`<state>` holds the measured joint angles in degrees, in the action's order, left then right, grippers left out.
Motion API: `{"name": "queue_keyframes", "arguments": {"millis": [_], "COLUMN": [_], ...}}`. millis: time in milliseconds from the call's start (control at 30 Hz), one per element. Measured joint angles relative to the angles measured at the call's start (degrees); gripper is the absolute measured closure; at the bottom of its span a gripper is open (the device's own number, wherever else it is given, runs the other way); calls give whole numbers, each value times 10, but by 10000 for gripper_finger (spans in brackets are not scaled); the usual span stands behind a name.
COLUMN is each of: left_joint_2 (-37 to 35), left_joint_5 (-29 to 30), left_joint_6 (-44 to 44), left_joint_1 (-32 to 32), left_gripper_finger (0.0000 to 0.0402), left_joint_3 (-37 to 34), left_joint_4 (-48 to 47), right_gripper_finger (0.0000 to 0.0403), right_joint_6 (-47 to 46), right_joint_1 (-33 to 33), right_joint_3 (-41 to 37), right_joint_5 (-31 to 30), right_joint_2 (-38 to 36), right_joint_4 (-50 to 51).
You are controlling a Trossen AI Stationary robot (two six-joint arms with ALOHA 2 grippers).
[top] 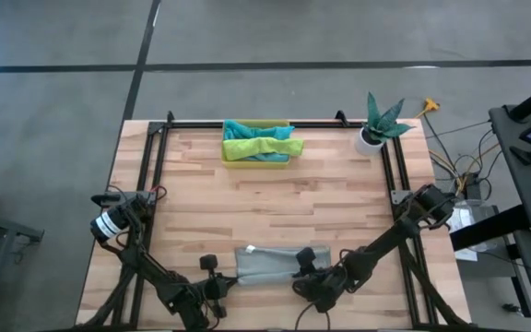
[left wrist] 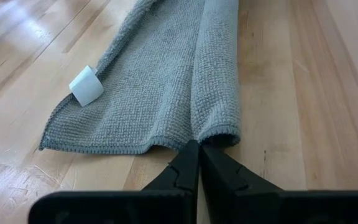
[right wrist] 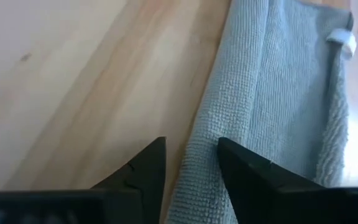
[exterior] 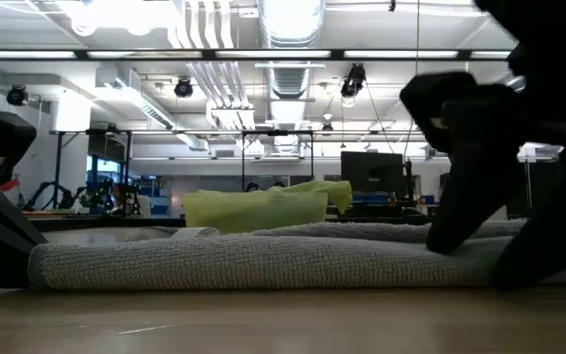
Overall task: Roll microfiber towels into tight, uniform cylinder then place into a basket
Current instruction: Roll the gray towel
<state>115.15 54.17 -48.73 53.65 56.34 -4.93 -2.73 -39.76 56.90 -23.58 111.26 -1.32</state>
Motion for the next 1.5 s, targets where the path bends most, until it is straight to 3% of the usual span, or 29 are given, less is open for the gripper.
{"name": "queue_keyframes", "arguments": {"millis": [367,633,933,1167,1500], "left_joint_2": [-1,-23,-67,-52,16], "left_joint_5": [0,-11,-12,-27,-59], "left_joint_6": [4,167,287,476,539], "left_joint_1": [0,11,25,30,-7], "left_gripper_finger": [402,402,402,402,401], "left_joint_3": [0,4,15,45,89], "left_joint_4": [0,25,18,102,104], "right_gripper_finger": [284,309,331,335,336], "right_joint_6": [-38,-65,-67,-67,-94], "right_joint_1": [20,36,37,37,37], "right_joint_3": [2,2,1,0,-1], "right_joint_5": [47,104,103,99,95], "right_joint_2": [10,11,12,12,9], "right_joint_4": [4,8,9,9,-6]}}
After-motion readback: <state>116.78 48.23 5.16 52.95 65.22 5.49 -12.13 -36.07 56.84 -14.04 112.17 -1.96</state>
